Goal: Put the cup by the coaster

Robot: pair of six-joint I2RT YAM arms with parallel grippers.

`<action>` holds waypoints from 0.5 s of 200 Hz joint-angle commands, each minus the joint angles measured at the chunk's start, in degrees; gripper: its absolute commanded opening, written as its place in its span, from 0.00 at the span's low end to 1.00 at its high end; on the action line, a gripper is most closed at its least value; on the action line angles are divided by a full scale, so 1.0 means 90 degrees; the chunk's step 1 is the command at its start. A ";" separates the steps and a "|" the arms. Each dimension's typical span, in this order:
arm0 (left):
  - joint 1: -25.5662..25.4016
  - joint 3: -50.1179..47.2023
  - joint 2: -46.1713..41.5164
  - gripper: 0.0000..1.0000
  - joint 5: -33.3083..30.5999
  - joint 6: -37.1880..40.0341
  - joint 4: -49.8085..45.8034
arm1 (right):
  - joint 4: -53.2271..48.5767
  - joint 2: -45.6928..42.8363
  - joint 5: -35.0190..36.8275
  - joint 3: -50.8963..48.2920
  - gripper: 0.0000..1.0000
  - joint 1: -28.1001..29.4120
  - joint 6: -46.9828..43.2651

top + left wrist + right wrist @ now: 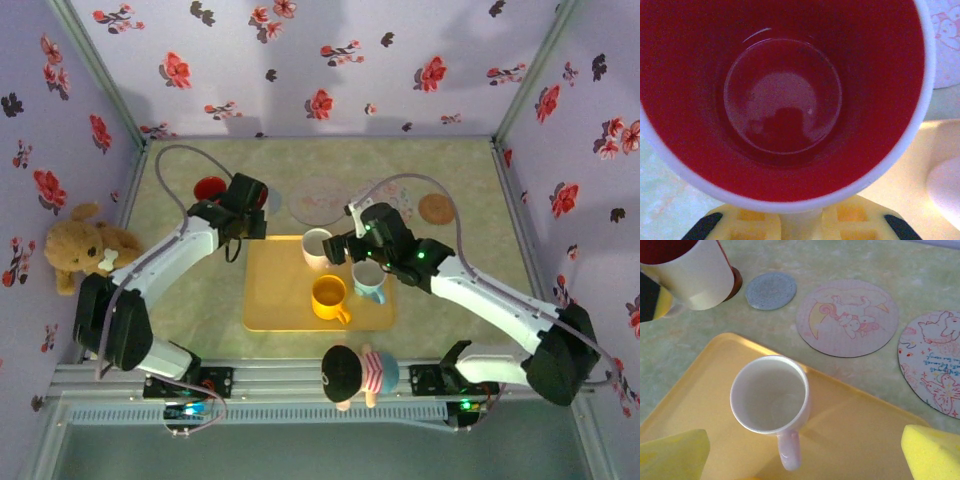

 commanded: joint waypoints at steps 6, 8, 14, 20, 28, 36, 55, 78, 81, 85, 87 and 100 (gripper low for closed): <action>0.0238 0.0476 0.0405 0.00 0.0227 0.0490 0.0818 | -0.0150 0.0333 -0.0277 0.0386 0.99 -0.0029 0.0138; 0.0250 0.0500 0.0444 0.00 0.0244 0.0514 0.0838 | -0.0145 0.0357 -0.0287 0.0399 0.99 -0.0028 0.0132; 0.0309 0.0586 0.0557 0.00 0.0290 0.0566 0.0897 | -0.0134 0.0424 -0.0319 0.0455 0.99 -0.0038 0.0127; 0.0350 0.0678 0.0677 0.00 0.0336 0.0632 0.0948 | -0.0111 0.0477 -0.0354 0.0491 0.99 -0.0049 0.0126; 0.0408 0.0795 0.0828 0.00 0.0410 0.0701 0.1017 | -0.0080 0.0538 -0.0398 0.0546 0.99 -0.0059 0.0107; 0.0474 0.0910 0.0976 0.00 0.0494 0.0772 0.1082 | -0.0056 0.0582 -0.0416 0.0612 0.99 -0.0062 0.0083; 0.0596 0.1143 0.1342 0.00 0.0624 0.0904 0.1246 | -0.0049 0.0679 -0.0401 0.0698 0.99 -0.0102 0.0049; 0.0740 0.1392 0.1747 0.00 0.0660 0.0960 0.1333 | -0.0014 0.0765 -0.0366 0.0725 0.99 -0.0176 0.0051; 0.0765 0.1415 0.1789 0.00 0.0671 0.0956 0.1343 | 0.0007 0.0765 -0.0355 0.0720 0.99 -0.0178 0.0053; 0.0782 0.1441 0.1852 0.00 0.0679 0.0952 0.1362 | 0.0023 0.0774 -0.0344 0.0722 0.99 -0.0189 0.0051; 0.0799 0.1452 0.1883 0.00 0.0689 0.0947 0.1372 | 0.0035 0.0777 -0.0338 0.0720 0.99 -0.0190 0.0052; 0.0885 0.1524 0.2044 0.00 0.0788 0.0948 0.1439 | 0.0087 0.0793 -0.0323 0.0718 0.99 -0.0227 0.0041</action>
